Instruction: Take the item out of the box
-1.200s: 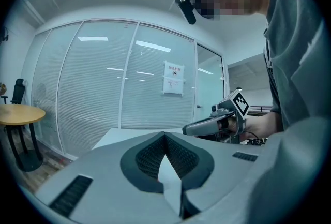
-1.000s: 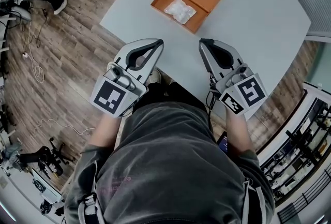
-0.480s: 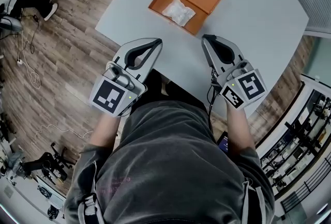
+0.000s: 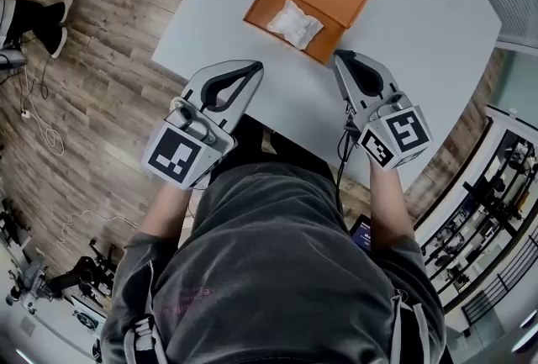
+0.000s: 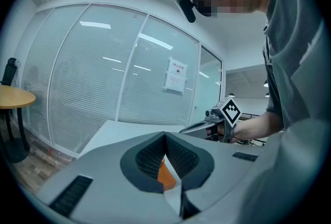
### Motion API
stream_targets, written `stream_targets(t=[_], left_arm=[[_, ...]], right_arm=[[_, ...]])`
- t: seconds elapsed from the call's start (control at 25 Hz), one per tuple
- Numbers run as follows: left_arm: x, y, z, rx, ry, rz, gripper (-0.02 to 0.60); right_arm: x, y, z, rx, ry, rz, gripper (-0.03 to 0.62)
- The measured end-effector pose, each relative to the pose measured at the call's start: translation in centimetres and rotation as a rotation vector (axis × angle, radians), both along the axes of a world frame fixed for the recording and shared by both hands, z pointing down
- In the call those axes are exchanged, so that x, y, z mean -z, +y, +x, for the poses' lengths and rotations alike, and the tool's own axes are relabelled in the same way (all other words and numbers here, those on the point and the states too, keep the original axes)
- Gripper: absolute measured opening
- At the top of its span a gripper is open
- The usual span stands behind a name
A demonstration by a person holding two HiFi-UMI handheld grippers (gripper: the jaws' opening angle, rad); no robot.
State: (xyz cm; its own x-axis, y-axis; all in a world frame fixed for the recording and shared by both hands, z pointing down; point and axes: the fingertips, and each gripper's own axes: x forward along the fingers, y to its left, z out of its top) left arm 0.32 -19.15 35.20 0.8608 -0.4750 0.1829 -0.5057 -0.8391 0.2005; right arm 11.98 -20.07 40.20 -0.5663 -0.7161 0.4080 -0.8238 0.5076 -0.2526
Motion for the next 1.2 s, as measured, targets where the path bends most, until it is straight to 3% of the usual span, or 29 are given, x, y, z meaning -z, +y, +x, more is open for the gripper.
stream_targets(t=[1.2], left_arm=[[-5.4, -7.4, -1.1, -0.026, 0.041, -0.121, 0.011]], right_arm=[[-11.8, -8.5, -1.3, 0.059, 0.167, -0.191, 0.006]])
